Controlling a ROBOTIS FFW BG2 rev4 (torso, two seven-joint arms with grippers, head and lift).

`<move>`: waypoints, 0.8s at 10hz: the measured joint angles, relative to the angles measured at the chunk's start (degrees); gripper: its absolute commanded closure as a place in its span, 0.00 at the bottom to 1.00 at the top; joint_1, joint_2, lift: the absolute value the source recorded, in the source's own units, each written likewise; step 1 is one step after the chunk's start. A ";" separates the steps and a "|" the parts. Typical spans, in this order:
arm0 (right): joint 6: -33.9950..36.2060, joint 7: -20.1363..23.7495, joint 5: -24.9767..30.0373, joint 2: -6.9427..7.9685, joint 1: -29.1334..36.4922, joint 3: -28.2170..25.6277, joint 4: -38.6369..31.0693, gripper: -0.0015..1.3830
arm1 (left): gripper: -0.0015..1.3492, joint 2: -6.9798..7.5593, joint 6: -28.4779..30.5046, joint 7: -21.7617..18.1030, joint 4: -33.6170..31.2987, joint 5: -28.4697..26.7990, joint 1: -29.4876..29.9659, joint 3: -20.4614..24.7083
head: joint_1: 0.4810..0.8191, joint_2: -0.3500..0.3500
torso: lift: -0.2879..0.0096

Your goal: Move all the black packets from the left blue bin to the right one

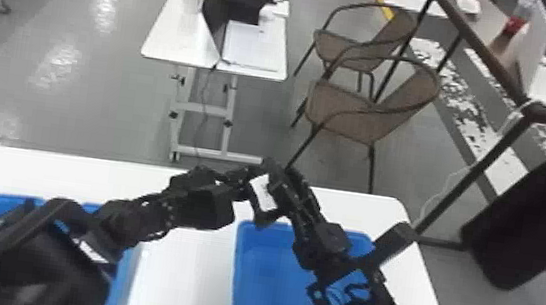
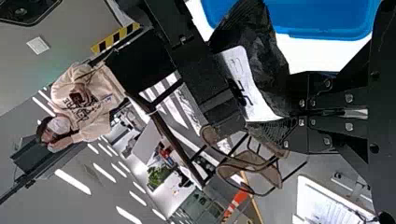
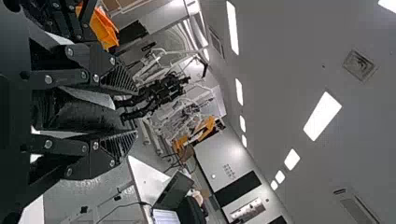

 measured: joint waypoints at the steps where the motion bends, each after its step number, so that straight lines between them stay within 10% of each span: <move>1: -0.03 0.03 -0.42 0.00 0.17 0.00 0.10 0.92 | 0.81 -0.06 -0.11 0.58 0.00 0.00 0.00 -0.02 | 0.63 0.26 | 0.97; 6: -1.91 0.76 -2.58 0.00 0.30 0.29 1.14 0.85 | 0.81 -0.57 -0.75 2.78 0.00 -0.28 0.07 0.51 | 0.63 0.25 | 0.97; 7: -1.47 0.71 -4.77 0.00 0.32 0.53 1.71 0.44 | 0.81 -0.51 -0.90 2.78 0.00 -0.25 0.12 0.49 | 0.63 0.25 | 0.97; 8: -1.28 0.73 -7.49 0.00 0.35 0.82 2.79 0.30 | 0.81 -0.46 -1.05 2.77 0.00 -0.22 0.19 0.45 | 0.63 0.25 | 0.97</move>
